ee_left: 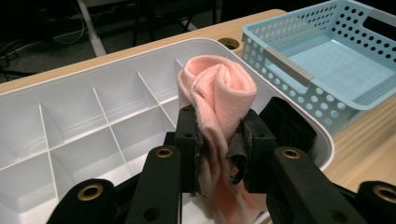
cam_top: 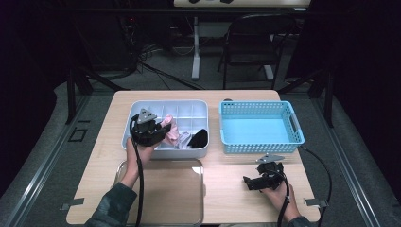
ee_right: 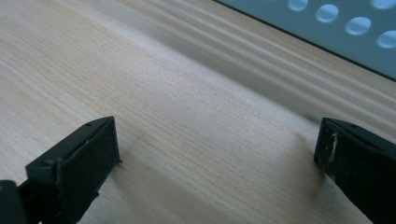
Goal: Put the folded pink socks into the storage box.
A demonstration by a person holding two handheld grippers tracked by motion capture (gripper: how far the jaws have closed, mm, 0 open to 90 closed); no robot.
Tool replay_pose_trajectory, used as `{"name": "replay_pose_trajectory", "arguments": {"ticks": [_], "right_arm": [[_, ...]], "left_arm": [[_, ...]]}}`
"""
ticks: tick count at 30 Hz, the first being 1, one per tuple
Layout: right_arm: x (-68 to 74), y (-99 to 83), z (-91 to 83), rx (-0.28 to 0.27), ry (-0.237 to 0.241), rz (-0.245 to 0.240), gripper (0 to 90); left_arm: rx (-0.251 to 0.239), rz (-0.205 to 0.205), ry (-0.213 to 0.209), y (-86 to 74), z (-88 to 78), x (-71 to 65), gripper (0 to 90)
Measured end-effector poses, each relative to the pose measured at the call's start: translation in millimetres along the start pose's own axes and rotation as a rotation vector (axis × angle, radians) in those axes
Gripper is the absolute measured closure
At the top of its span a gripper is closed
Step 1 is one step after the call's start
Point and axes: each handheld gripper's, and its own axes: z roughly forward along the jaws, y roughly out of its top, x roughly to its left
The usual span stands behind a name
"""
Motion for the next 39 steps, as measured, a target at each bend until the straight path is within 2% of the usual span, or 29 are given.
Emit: {"name": "replay_pose_trajectory", "arguments": {"ticks": [1, 3, 4, 6, 7, 8, 9, 11, 13, 14, 16, 17, 18, 19, 20, 21, 23, 24, 25, 26, 29, 32, 33, 36, 38, 39], "right_arm": [[0.1, -0.1, 0.0, -0.001, -0.001, 0.001, 0.0], [0.1, 0.4, 0.2, 0.001, 0.000, 0.002, 0.0], [0.0, 0.4, 0.1, 0.003, 0.001, 0.000, 0.0], [0.1, 0.0, 0.0, 0.000, 0.000, 0.001, 0.0], [0.0, 0.2, -0.1, 0.002, 0.001, 0.000, 0.0], [-0.1, 0.2, -0.1, 0.003, 0.002, 0.000, 0.0], [0.0, 0.2, 0.0, 0.002, 0.001, 0.001, 0.0], [0.0, 0.4, 0.0, 0.004, 0.001, 0.001, 0.0], [0.0, 0.2, 0.0, 0.002, 0.001, 0.001, 0.0], [0.0, 0.2, -0.1, 0.003, 0.001, 0.000, 0.0], [0.1, 0.2, -0.1, 0.002, 0.000, 0.001, 0.0], [0.0, 0.2, -0.1, 0.003, 0.001, 0.000, 0.0], [-0.2, 0.4, 0.0, 0.003, 0.002, -0.001, 0.0], [-0.2, 0.4, 0.0, 0.004, 0.002, 0.000, 0.0], [-0.1, 0.4, 0.0, 0.004, 0.002, 0.000, 0.0], [-0.1, 0.5, 0.0, 0.005, 0.001, 0.001, 0.0], [-0.1, 0.6, 0.1, 0.004, -0.002, 0.000, 0.0], [-0.2, 0.9, 0.4, 0.004, -0.002, 0.001, 0.0], [-0.5, 1.0, 0.8, 0.001, 0.000, 0.000, 0.0], [-0.5, 1.0, 0.8, 0.001, -0.001, 0.001, 0.0], [-0.6, 0.7, 0.0, 0.006, 0.003, 0.000, 0.0], [-0.8, 0.9, 0.2, 0.007, 0.003, -0.001, 0.0], [-0.8, 0.9, 0.3, 0.005, 0.001, -0.001, 0.0], [-0.8, 0.9, 0.3, 0.005, 0.000, 0.001, 0.0], [-0.7, 0.9, 0.9, -0.001, -0.002, 0.002, 0.0], [-0.6, 0.9, 0.8, 0.000, -0.002, 0.002, 0.0]], "left_arm": [[0.007, -0.003, 0.000, -1.2, 1.8, 1.6, 72.8], [0.019, 0.019, 0.041, -5.0, 5.4, 2.1, 72.8], [0.024, 0.010, 0.028, -6.2, 7.0, 3.2, 72.8], [0.032, 0.044, 0.074, -7.1, 9.4, 3.0, 72.8], [0.039, 0.034, 0.063, -8.5, 11.1, 4.7, 72.8], [0.044, 0.030, 0.071, -10.7, 12.9, 5.3, 72.8], [0.054, 0.048, 0.094, -13.0, 15.4, 4.6, 72.8], [0.066, 0.033, 0.077, -15.8, 18.9, 7.5, 72.8], [0.082, 0.035, 0.099, -17.5, 21.6, 9.7, 72.7], [0.089, 0.019, 0.082, -18.7, 22.7, 11.7, 72.8], [0.097, 0.033, 0.103, -21.2, 25.4, 11.1, 72.8], [0.107, 0.029, 0.089, -21.8, 27.3, 11.8, 72.8], [0.109, 0.026, 0.095, -22.7, 29.0, 11.3, 72.7], [0.116, 0.048, 0.113, -23.5, 30.4, 10.6, 72.8], [0.128, 0.054, 0.114, -24.2, 31.5, 10.0, 72.7], [0.127, 0.039, 0.100, -26.2, 34.3, 9.7, 72.8], [0.158, 0.058, 0.111, -27.5, 37.8, 8.0, 72.7], [0.161, 0.041, 0.096, -28.7, 39.3, 7.7, 72.7], [0.175, 0.041, 0.088, -29.7, 41.2, 7.5, 72.7], [0.184, 0.050, 0.103, -31.1, 43.1, 6.1, 72.7], [0.222, 0.038, 0.083, -34.0, 47.9, 6.3, 72.2], [0.225, 0.016, 0.069, -34.3, 48.5, 7.7, 71.0], [0.239, 0.022, 0.063, -33.4, 47.6, 8.3, 70.2], [0.248, 0.002, 0.044, -31.8, 46.8, 10.7, 63.9], [0.242, -0.024, 0.021, -30.3, 44.2, 12.1, 54.6], [0.234, -0.019, 0.018, -29.0, 42.0, 12.2, 51.1]]}}
